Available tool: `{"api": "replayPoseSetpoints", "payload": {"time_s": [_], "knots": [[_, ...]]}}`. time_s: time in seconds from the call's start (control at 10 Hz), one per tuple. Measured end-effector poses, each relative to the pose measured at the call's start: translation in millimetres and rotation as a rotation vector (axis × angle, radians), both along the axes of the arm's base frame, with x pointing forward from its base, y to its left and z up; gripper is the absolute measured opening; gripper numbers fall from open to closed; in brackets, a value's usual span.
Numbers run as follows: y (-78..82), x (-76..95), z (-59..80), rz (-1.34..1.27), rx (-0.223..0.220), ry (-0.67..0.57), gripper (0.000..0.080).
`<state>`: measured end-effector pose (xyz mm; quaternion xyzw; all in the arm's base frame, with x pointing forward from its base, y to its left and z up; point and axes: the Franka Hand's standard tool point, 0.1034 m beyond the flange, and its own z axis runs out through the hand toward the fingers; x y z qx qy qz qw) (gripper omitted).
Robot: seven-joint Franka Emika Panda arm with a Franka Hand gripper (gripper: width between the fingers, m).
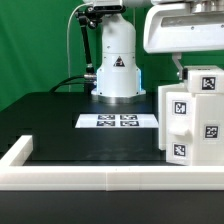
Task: Assemble cabinet
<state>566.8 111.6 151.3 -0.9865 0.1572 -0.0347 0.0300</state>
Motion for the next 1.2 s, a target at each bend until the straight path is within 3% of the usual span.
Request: {"api": "replayPoseSetpoints", "payload": {"time_s": [1.2], "knots": [[-7.4,1.4,0.7,-0.809,0.085,0.030,0.0563]]}}
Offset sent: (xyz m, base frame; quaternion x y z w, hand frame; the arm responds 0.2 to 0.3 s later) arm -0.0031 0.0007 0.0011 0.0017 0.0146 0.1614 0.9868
